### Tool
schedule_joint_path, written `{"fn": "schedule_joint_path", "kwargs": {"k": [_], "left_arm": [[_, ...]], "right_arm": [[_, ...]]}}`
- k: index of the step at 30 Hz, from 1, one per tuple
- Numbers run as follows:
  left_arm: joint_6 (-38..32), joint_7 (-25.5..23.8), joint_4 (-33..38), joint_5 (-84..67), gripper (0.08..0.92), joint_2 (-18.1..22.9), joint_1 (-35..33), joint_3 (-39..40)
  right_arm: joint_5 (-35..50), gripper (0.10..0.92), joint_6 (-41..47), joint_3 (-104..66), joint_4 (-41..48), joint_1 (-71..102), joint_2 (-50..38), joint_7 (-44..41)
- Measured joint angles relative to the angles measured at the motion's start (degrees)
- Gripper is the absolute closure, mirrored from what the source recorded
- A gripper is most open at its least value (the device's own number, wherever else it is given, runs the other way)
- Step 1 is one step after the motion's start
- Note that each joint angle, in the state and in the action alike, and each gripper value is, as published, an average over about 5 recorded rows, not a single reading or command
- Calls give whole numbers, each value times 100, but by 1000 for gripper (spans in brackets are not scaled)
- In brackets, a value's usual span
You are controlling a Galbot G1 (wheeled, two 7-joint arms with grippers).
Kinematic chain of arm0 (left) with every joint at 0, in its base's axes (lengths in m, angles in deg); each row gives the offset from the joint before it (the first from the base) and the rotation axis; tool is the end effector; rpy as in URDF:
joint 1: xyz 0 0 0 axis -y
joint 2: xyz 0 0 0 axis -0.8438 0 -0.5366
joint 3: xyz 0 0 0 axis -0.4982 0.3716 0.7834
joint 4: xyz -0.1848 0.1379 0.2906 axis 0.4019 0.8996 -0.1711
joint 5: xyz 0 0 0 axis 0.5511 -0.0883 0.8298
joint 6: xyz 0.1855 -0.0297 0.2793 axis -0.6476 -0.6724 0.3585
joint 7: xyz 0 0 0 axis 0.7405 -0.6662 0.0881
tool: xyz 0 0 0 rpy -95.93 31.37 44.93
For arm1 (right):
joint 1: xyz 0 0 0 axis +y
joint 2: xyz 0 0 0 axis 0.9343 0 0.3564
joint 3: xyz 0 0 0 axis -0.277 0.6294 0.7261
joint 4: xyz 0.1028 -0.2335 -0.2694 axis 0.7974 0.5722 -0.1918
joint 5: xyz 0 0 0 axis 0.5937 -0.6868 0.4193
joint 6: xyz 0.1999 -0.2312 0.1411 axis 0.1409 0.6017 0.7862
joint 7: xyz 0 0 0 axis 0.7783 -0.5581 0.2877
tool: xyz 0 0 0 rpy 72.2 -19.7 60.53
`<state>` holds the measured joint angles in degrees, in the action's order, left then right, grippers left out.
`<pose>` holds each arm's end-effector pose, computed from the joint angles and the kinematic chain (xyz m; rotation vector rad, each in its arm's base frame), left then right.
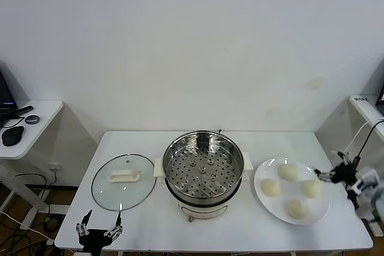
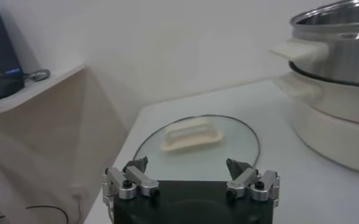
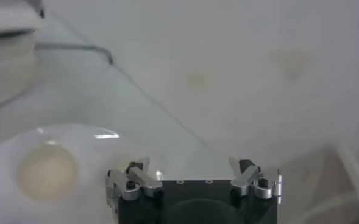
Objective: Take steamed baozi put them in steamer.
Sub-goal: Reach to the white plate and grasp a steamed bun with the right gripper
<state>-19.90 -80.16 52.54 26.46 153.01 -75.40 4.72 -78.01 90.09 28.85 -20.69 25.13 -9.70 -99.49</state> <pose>0.0788 0.0642 -0.3262 0.1231 -2.7194 -0.3320 0.3128 -0.3151 -0.1944 0.5433 -2.3826 1.0570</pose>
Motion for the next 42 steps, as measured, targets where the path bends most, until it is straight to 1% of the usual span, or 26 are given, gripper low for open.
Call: {"fn": "schedule_joint_path", "kwargs": {"k": [4,8,12,16,22,30,42], "left_arm": [[-1,14,-23,-7,177,9,-4,-58],[-1,16,-68,-20,177,2,15,-95],[-2,17,-95,-44,177,13,38,-118],[-1,13,-100,-62,177,24,30,-140],[1,7,-124,-91,177,32,38,-181],[3,0,-159,-97,177,41,35,-217],[4,-4,-203,-93,177,60,36,-185]], "right_arm": [[-456,203,-209,1046,535,-1145,-462,-877],[-765,203,-441,2373,1074,-2402,-685,-1576],[-1042,203,-731,3663,1637,-3506,-678,-2111],[-1335,203,-1022,4658,2183,-4244,-497,-2472],[-1749,203,-1361,5443,2886,-4868,-113,-2780],[-2219,203,-1636,5746,3622,-5181,400,-2927],[-2667,203,-1826,5759,4251,-5277,852,-2991]]}}
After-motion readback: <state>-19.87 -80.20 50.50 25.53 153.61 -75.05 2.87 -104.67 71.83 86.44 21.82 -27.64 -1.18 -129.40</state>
